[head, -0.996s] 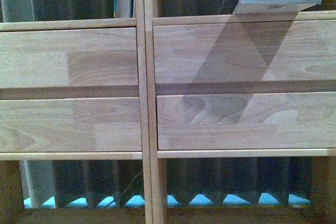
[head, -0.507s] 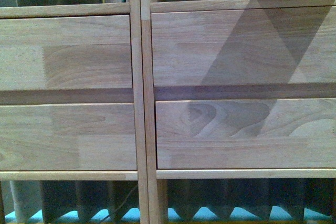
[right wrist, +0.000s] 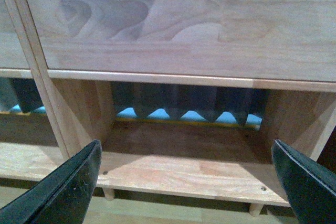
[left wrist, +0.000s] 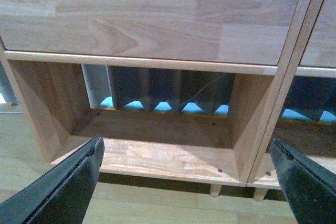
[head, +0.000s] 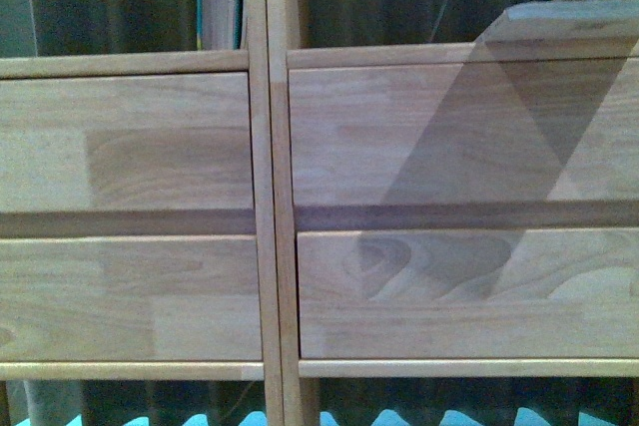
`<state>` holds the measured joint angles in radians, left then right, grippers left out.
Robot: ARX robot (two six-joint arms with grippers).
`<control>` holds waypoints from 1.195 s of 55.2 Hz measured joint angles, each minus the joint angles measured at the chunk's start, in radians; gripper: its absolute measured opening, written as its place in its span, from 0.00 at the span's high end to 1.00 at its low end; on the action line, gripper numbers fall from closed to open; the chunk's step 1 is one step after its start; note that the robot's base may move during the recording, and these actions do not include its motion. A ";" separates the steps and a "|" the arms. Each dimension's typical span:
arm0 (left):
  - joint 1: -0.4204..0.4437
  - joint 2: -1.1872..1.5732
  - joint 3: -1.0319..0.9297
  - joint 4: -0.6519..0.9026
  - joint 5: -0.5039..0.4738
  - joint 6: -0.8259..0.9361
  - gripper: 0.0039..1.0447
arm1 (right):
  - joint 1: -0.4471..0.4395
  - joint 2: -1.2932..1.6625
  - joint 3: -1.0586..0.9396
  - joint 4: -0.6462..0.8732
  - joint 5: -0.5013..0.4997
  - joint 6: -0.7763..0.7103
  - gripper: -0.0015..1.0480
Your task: Organize books on shelf
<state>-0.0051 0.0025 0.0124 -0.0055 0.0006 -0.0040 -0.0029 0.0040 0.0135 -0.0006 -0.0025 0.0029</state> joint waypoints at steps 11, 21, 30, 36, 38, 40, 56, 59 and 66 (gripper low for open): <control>0.000 0.000 0.000 0.000 -0.001 0.000 0.07 | 0.000 0.000 0.000 0.000 0.000 0.000 0.07; 0.000 0.000 0.000 0.000 -0.001 -0.001 0.07 | 0.000 0.000 0.000 0.000 0.000 0.000 0.07; 0.000 0.000 0.000 0.000 -0.001 0.000 0.07 | 0.000 0.000 0.000 0.000 0.000 0.001 0.07; 0.000 0.000 0.000 0.000 0.000 -0.001 0.07 | 0.000 0.000 0.000 0.000 -0.001 0.000 0.07; 0.000 0.000 0.000 0.000 -0.001 0.000 0.07 | 0.000 0.000 0.000 0.000 0.000 0.000 0.07; 0.000 0.000 0.000 0.000 0.000 0.000 0.07 | 0.000 0.000 0.000 0.000 -0.001 0.000 0.07; 0.000 0.000 0.000 0.000 -0.001 0.000 0.07 | 0.030 0.010 0.000 0.010 0.100 0.015 0.07; 0.000 0.000 0.000 0.000 -0.002 0.000 0.07 | 0.058 0.035 0.000 0.025 0.222 0.048 0.07; 0.000 0.000 0.000 0.000 -0.001 0.000 0.07 | 0.051 0.143 0.006 0.051 0.301 0.127 0.07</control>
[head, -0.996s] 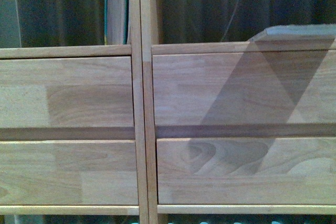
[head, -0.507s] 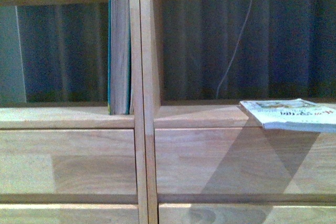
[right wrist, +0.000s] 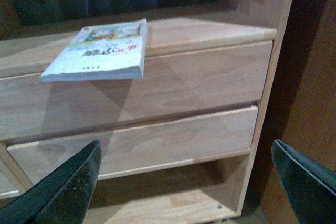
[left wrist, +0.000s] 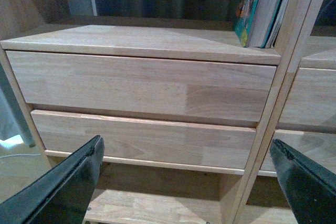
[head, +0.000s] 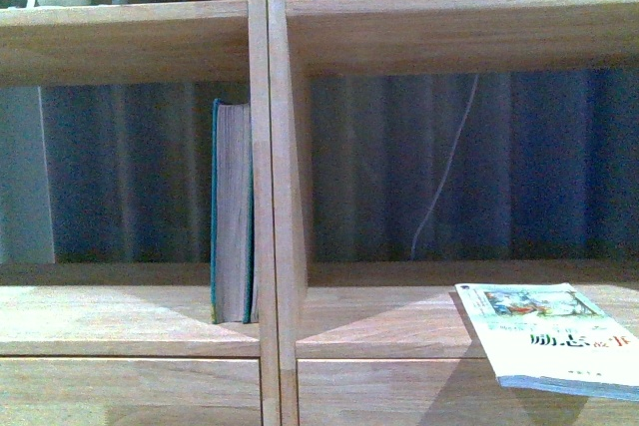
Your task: Organize books on shelf
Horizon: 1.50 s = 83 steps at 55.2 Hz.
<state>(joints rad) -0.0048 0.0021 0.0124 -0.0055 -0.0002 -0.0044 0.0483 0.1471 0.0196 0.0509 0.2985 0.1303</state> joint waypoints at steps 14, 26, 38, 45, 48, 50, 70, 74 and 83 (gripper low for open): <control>0.000 0.000 0.000 0.000 0.000 0.000 0.07 | 0.006 0.408 0.134 0.107 0.001 0.303 0.07; 0.000 0.000 0.000 0.000 0.000 0.000 0.07 | 0.040 0.794 0.292 0.196 -0.026 0.645 0.07; 0.000 0.000 0.000 0.000 0.000 0.000 0.07 | 0.060 1.039 0.431 0.227 -0.025 0.878 0.07; 0.000 0.000 0.000 0.000 0.000 0.000 0.07 | 0.074 1.134 0.499 0.254 -0.010 0.958 0.07; 0.000 0.000 0.000 0.000 0.000 0.000 0.07 | 0.082 1.170 0.522 0.274 -0.005 0.976 0.07; 0.000 0.000 0.000 0.000 0.000 0.000 0.07 | 0.086 1.192 0.536 0.282 -0.004 0.986 0.07; 0.000 0.000 0.000 0.000 0.000 0.000 0.07 | 0.100 1.422 0.746 0.292 0.017 1.075 0.07; 0.000 0.000 0.000 0.000 0.000 0.000 0.07 | 0.100 1.450 0.782 0.293 0.019 1.083 0.07; 0.000 0.000 0.000 0.000 0.000 0.000 0.07 | 0.098 1.501 0.845 0.293 0.024 1.090 0.07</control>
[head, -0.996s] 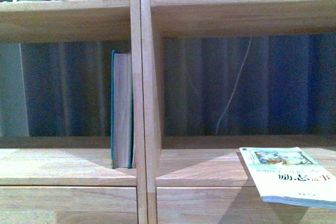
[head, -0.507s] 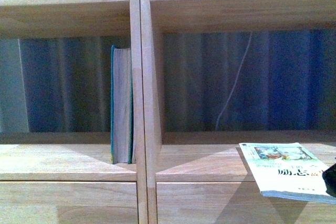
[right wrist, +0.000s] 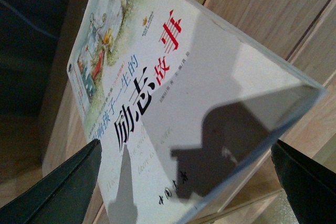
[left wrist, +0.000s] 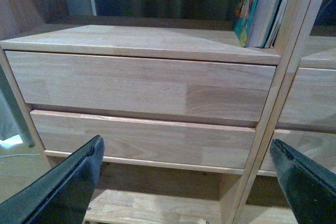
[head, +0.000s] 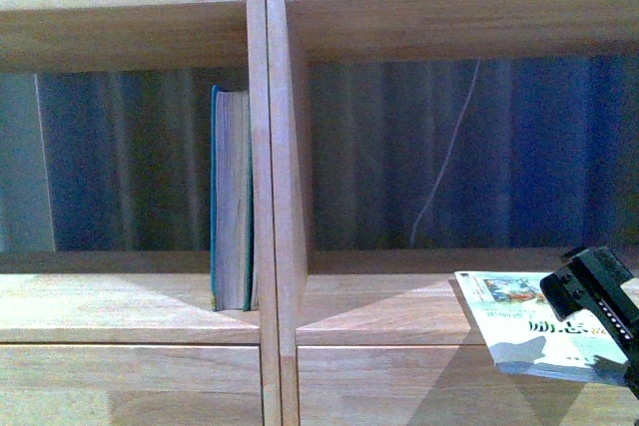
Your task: Organize books on shelf
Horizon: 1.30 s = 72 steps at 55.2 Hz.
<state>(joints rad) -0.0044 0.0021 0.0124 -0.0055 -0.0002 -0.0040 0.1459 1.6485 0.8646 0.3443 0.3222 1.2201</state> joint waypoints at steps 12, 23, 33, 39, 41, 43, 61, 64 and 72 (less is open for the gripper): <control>0.000 0.000 0.000 0.000 0.000 0.000 0.07 | -0.006 0.072 0.064 -0.003 0.000 0.025 0.07; 0.000 0.000 0.000 0.000 0.000 0.000 0.07 | -0.008 0.115 0.108 -0.007 0.014 0.025 0.07; 0.000 0.000 0.000 0.000 0.000 0.000 0.07 | -0.012 0.133 0.136 -0.010 0.020 0.018 0.07; 0.000 0.000 0.000 0.000 0.000 0.000 0.07 | -0.017 0.135 0.145 -0.010 0.024 0.013 0.14; 0.000 0.000 0.000 0.000 0.000 0.000 0.07 | -0.020 0.135 0.146 -0.010 0.025 0.013 0.20; 0.000 0.000 0.000 0.000 0.000 0.000 0.07 | -0.022 0.135 0.146 -0.010 0.025 0.012 0.24; 0.000 0.000 0.000 0.000 0.000 0.000 0.07 | -0.039 0.135 0.150 0.008 0.023 0.010 0.74; 0.000 0.000 0.000 0.000 0.000 0.000 0.07 | -0.039 0.134 0.152 0.011 0.022 0.010 0.81; 0.000 0.000 0.000 0.000 0.000 0.000 0.07 | -0.043 0.121 0.152 0.018 0.008 0.005 0.93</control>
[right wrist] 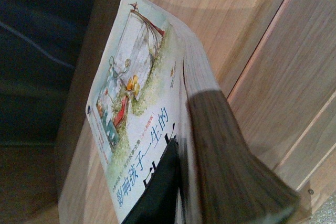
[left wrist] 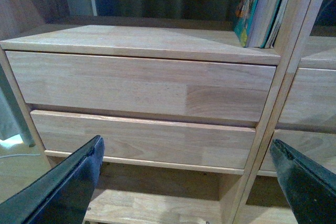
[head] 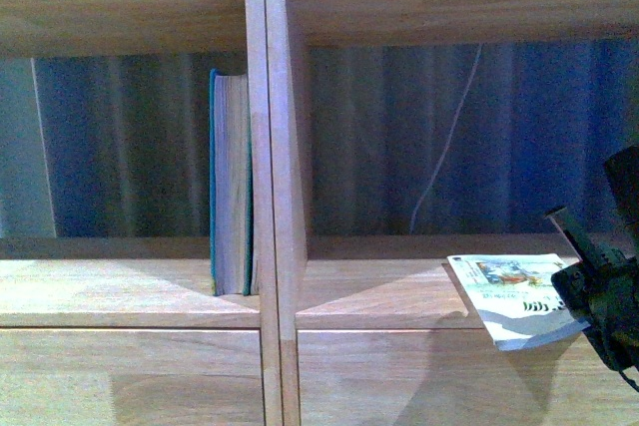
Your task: Organize books on shelf
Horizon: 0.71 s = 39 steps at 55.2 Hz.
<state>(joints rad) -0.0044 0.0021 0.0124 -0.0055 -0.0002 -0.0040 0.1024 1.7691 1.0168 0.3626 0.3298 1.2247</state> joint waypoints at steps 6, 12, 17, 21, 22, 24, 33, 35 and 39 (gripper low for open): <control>0.000 0.000 0.000 0.000 0.000 0.000 0.07 | -0.013 -0.011 -0.008 0.008 -0.021 -0.013 0.93; 0.000 0.000 0.000 0.000 0.000 0.000 0.07 | -0.033 -0.041 -0.026 0.018 -0.048 -0.034 0.93; 0.000 0.000 0.000 0.000 0.000 0.000 0.07 | -0.058 -0.078 -0.043 0.032 -0.078 -0.053 0.93; 0.000 0.000 0.000 0.000 0.000 0.000 0.07 | -0.087 -0.121 -0.060 0.051 -0.113 -0.074 0.93; 0.000 0.000 0.000 0.000 0.000 0.000 0.07 | -0.096 -0.134 -0.066 0.058 -0.126 -0.083 0.93; 0.000 0.000 0.000 0.000 0.000 0.000 0.07 | -0.121 -0.171 -0.082 0.076 -0.167 -0.101 0.93; 0.000 0.000 0.000 0.000 0.000 0.000 0.07 | -0.200 -0.306 -0.136 0.134 -0.365 -0.185 0.93; 0.000 0.000 0.000 0.000 0.000 0.000 0.07 | -0.214 -0.331 -0.145 0.141 -0.403 -0.198 0.93; 0.000 0.000 0.000 0.000 0.000 0.000 0.07 | -0.238 -0.380 -0.160 0.149 -0.470 -0.214 0.93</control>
<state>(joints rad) -0.0044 0.0021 0.0124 -0.0055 -0.0002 -0.0040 -0.1356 1.3888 0.8566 0.5114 -0.1406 1.0103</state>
